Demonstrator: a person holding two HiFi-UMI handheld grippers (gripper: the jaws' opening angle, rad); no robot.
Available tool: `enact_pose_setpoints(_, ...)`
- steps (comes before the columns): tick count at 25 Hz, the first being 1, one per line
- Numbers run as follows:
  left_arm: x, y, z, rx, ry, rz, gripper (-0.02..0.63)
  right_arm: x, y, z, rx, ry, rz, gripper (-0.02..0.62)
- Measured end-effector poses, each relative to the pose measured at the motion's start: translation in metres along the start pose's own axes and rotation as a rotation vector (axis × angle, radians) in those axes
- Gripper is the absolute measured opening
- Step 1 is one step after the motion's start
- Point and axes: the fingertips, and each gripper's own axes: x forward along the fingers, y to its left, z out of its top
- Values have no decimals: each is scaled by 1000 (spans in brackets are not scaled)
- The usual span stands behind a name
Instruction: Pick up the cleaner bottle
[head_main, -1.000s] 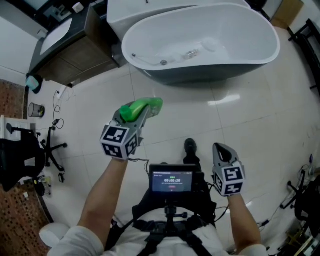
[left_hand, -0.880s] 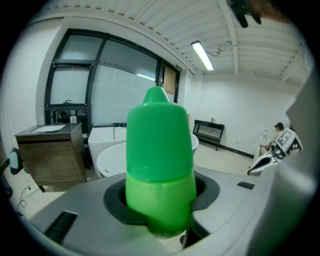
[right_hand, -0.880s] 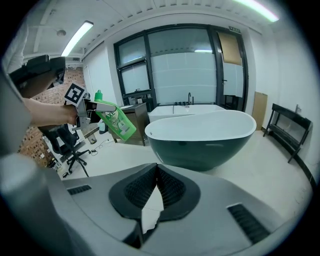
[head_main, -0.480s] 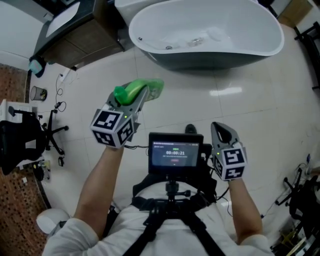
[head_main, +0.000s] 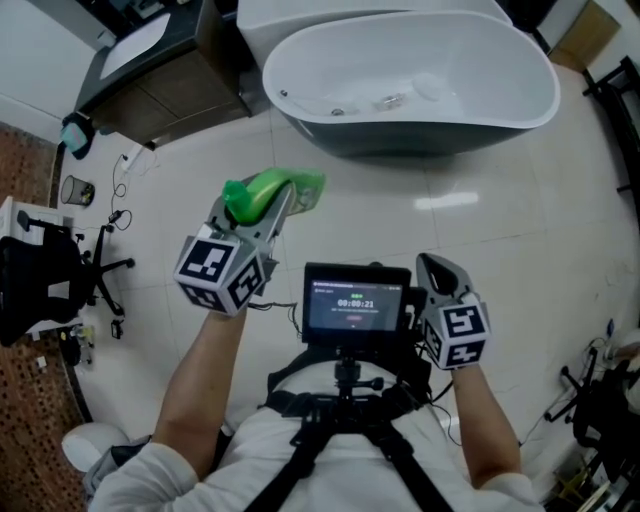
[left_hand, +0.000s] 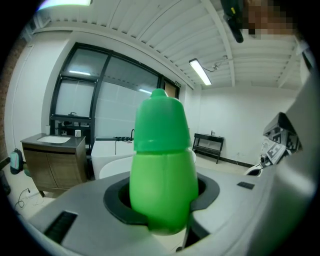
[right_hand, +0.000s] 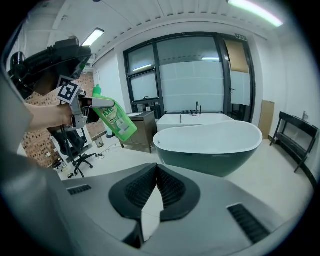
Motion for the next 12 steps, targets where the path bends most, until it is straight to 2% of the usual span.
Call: enact_pose_setpoints(12, -56, -6, 21, 4, -102, 32, 164, -20, 12, 31, -33, -63, 20, 9)
